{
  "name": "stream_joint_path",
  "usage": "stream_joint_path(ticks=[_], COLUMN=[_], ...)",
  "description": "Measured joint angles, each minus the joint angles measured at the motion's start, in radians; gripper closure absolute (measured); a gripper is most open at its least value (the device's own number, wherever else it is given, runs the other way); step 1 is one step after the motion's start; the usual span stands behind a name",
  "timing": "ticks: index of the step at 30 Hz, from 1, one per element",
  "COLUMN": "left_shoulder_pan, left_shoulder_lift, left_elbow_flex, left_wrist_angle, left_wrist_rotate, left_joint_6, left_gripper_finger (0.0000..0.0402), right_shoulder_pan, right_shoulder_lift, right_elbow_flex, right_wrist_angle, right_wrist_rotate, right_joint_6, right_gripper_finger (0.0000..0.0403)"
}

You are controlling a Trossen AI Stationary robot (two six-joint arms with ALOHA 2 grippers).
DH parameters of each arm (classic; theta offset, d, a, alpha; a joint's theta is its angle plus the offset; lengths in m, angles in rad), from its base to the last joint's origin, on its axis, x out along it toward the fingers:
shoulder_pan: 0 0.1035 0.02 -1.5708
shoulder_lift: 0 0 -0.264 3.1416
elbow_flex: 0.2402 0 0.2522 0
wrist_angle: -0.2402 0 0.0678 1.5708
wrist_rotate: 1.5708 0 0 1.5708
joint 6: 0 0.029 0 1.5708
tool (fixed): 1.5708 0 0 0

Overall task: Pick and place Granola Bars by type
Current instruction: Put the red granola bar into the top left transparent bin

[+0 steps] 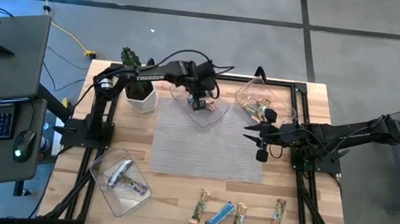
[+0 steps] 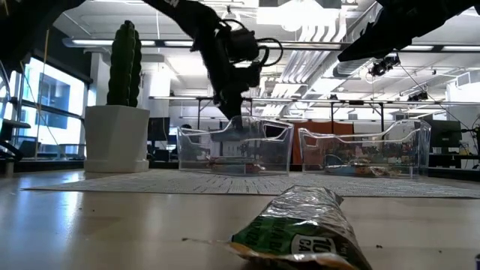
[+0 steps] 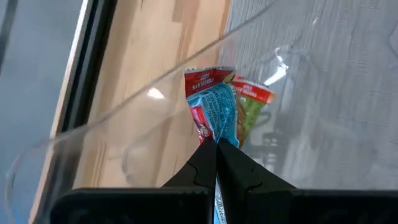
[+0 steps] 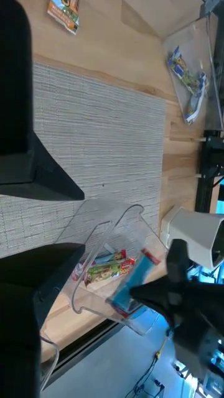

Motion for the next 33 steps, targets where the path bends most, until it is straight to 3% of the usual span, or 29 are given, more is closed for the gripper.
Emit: stream_joint_path(ticks=[12,20,25,33], left_shoulder_pan=[-0.003,-0.006,-0.018,-0.060], left_shoulder_lift=[0.024,0.035,0.035,0.035], left_elbow_flex=[-0.105,-0.105,-0.047,0.184], left_wrist_angle=[0.120,0.152,0.104,-0.055], left_wrist_rotate=[-0.067,-0.064,-0.076,-0.118], left_joint_6=[0.015,0.014,0.008,0.009], left_gripper_finger=[0.0397,0.0315,0.0274,0.0268], right_shoulder_pan=[0.000,-0.001,0.005,0.082], right_shoulder_lift=[0.000,0.000,0.020,0.208], right_elbow_flex=[0.000,0.000,0.002,0.002], right_wrist_angle=[0.000,0.013,0.031,0.175], right_wrist_rotate=[-0.022,-0.084,-0.134,-0.257], right_joint_6=[0.000,-0.052,-0.102,-0.206], right_gripper_finger=[0.0299,0.0299,0.0299,0.0299])
